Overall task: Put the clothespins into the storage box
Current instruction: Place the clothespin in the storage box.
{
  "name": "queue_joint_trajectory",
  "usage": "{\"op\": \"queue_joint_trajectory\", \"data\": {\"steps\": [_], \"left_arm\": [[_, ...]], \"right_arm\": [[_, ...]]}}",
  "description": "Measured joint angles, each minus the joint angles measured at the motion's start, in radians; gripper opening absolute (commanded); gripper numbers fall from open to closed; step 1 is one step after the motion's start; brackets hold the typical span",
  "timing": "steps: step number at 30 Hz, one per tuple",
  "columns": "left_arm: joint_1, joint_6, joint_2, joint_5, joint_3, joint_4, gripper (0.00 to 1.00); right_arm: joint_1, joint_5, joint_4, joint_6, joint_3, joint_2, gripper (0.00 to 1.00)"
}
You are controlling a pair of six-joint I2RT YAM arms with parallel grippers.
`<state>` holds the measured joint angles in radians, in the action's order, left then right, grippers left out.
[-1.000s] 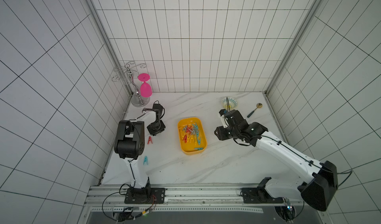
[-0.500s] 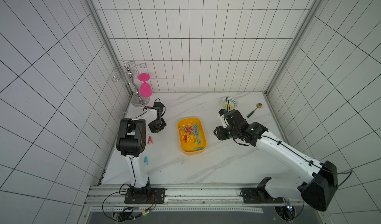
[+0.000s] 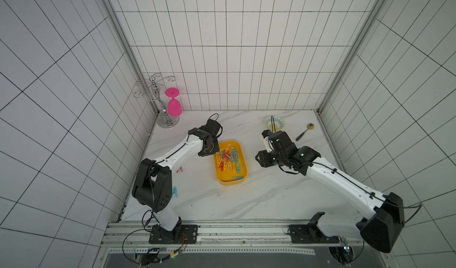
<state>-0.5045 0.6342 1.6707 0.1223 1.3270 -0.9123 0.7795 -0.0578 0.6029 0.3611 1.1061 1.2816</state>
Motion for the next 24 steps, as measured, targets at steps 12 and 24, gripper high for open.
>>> {"op": "queue_joint_trajectory", "data": {"steps": [12,24], "left_arm": [[-0.182,0.075,0.193,-0.011,0.044,0.018,0.17],[-0.124,0.073,0.246,-0.026,0.100,0.017,0.27]], "right_arm": [[-0.008,0.025,0.004,0.013,0.000,-0.061,0.47],[-0.008,0.026,0.014,0.015,0.000,-0.064,0.47]]}}
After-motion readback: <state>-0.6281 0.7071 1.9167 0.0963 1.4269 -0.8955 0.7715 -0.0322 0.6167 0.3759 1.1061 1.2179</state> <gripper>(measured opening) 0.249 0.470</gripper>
